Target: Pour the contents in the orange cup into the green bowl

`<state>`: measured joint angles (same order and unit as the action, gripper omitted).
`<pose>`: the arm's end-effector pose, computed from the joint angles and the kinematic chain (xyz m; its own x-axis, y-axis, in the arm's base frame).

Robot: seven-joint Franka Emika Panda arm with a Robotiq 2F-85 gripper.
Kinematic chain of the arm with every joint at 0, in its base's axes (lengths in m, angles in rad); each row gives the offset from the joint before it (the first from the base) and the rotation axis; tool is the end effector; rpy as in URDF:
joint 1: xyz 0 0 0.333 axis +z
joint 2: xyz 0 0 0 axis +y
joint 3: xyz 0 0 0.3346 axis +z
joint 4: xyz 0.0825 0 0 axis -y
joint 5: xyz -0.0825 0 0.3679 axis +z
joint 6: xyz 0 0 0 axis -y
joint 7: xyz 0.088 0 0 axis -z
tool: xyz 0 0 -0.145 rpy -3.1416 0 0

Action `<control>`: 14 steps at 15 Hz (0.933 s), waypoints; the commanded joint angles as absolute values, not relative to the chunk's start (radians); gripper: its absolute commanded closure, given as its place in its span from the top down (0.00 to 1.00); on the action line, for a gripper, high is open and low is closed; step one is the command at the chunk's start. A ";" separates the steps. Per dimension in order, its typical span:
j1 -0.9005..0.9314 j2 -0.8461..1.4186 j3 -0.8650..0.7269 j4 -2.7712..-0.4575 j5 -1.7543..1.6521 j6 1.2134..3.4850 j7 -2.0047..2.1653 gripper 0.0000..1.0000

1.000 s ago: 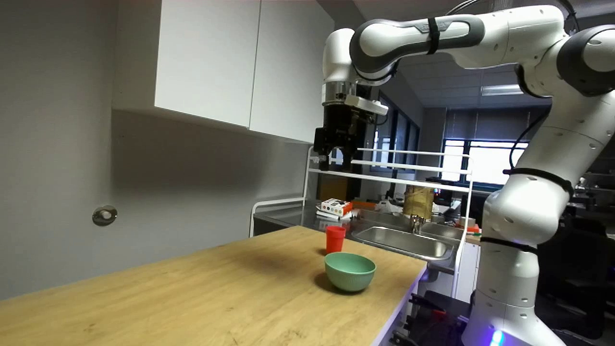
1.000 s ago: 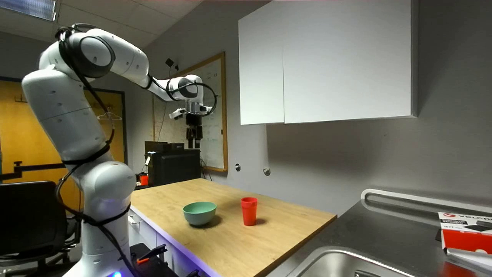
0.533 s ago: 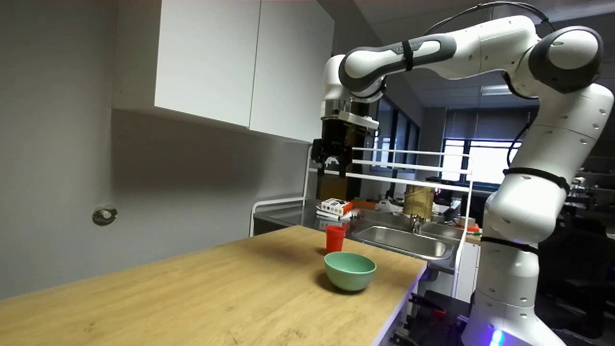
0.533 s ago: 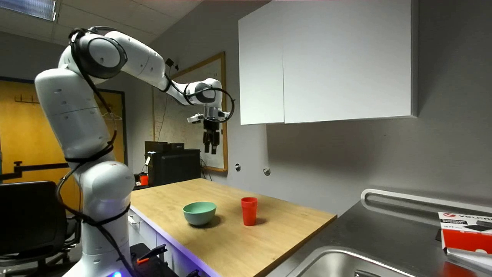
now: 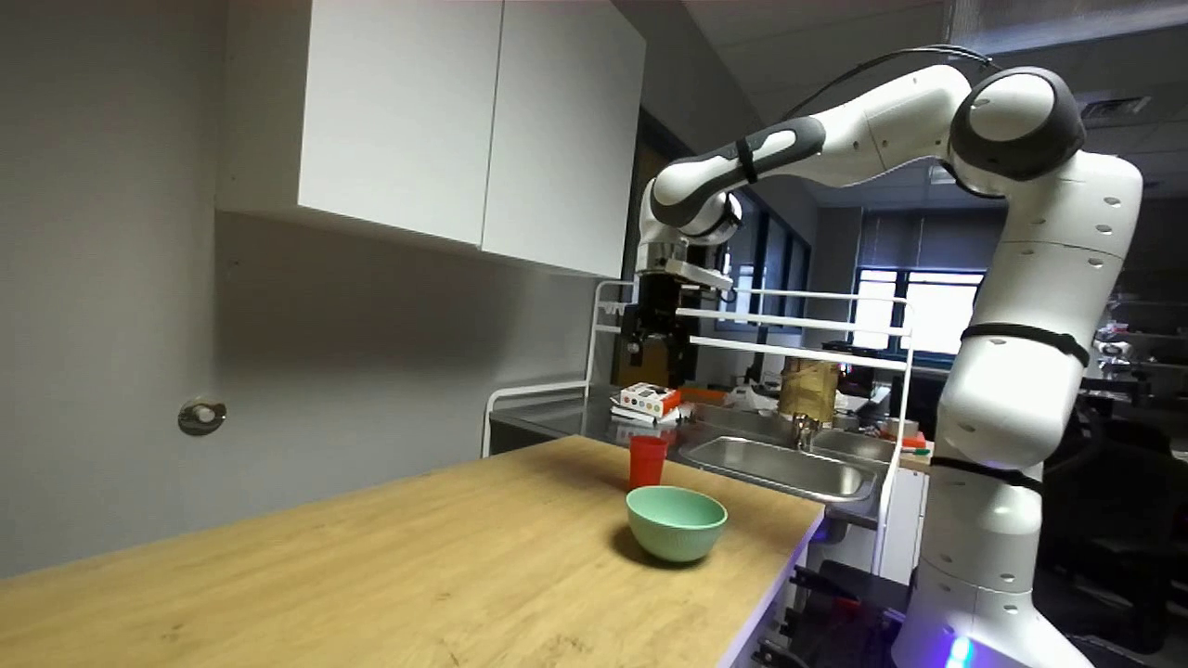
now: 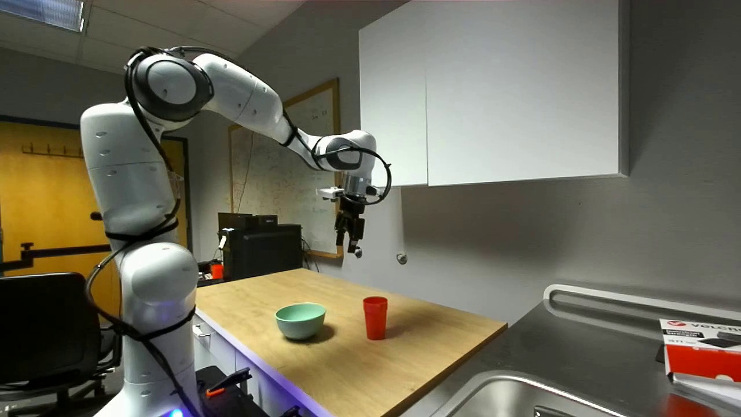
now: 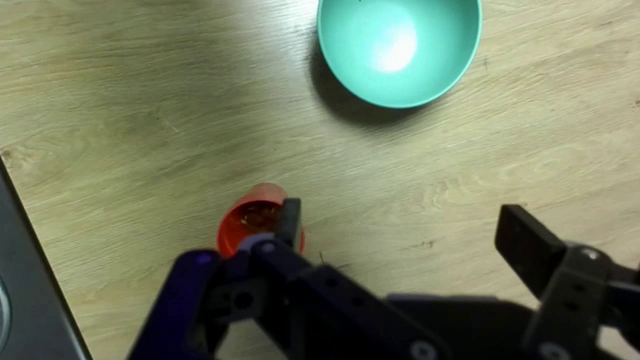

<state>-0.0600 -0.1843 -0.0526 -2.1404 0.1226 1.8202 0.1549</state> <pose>0.4582 -0.0380 0.4605 0.9448 -0.2886 -0.1550 -0.3056 -0.9469 -0.1001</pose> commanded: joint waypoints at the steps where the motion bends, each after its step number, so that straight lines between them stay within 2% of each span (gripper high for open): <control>1: -0.088 -0.129 -0.106 -2.106 0.166 1.800 0.040 1.00; 14: -0.179 0.088 -0.188 -2.069 0.259 1.787 -0.128 1.00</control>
